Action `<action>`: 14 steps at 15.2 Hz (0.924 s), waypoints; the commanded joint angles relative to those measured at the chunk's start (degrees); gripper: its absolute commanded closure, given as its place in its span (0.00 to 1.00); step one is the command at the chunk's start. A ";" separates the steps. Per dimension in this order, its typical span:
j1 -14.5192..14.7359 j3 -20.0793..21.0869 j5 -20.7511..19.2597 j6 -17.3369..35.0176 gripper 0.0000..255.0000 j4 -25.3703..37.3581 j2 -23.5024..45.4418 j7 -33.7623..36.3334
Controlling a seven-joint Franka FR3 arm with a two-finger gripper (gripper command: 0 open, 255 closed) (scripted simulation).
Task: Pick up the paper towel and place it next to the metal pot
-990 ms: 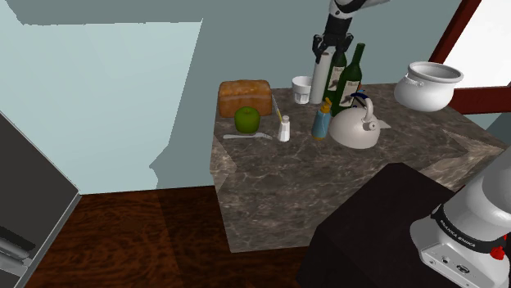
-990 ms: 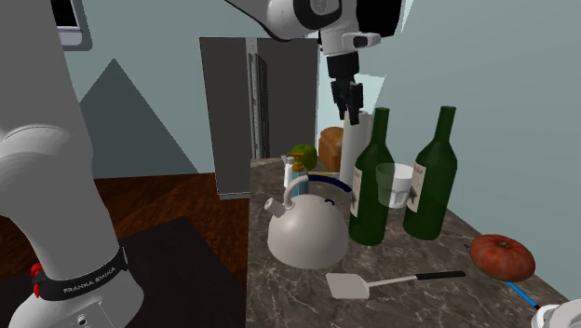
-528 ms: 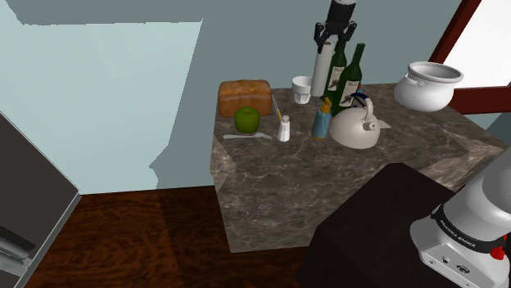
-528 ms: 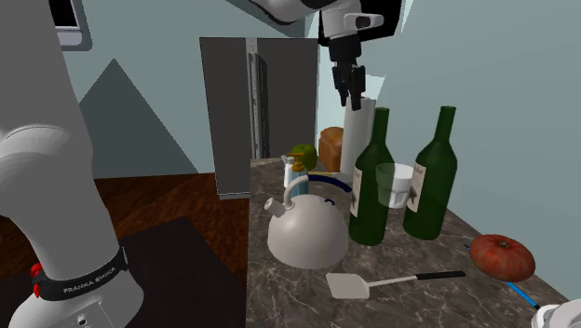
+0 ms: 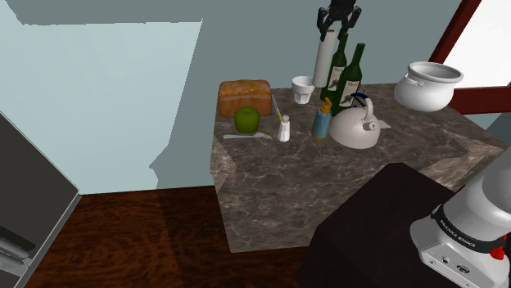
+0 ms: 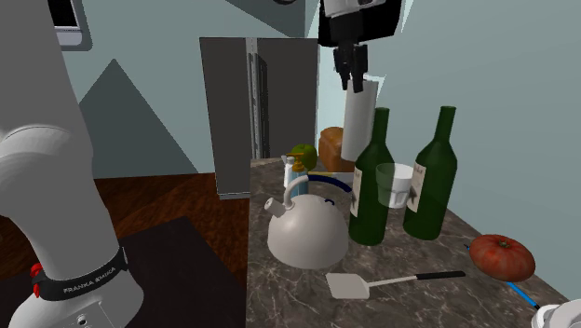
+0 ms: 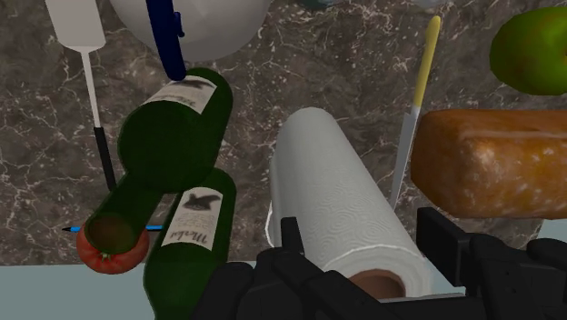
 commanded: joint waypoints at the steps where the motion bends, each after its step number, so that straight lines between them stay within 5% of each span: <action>1: 0.05 0.05 0.03 -1.62 1.00 1.81 0.22 0.00; 14: 0.04 0.05 0.35 -12.32 1.00 14.78 2.47 -0.72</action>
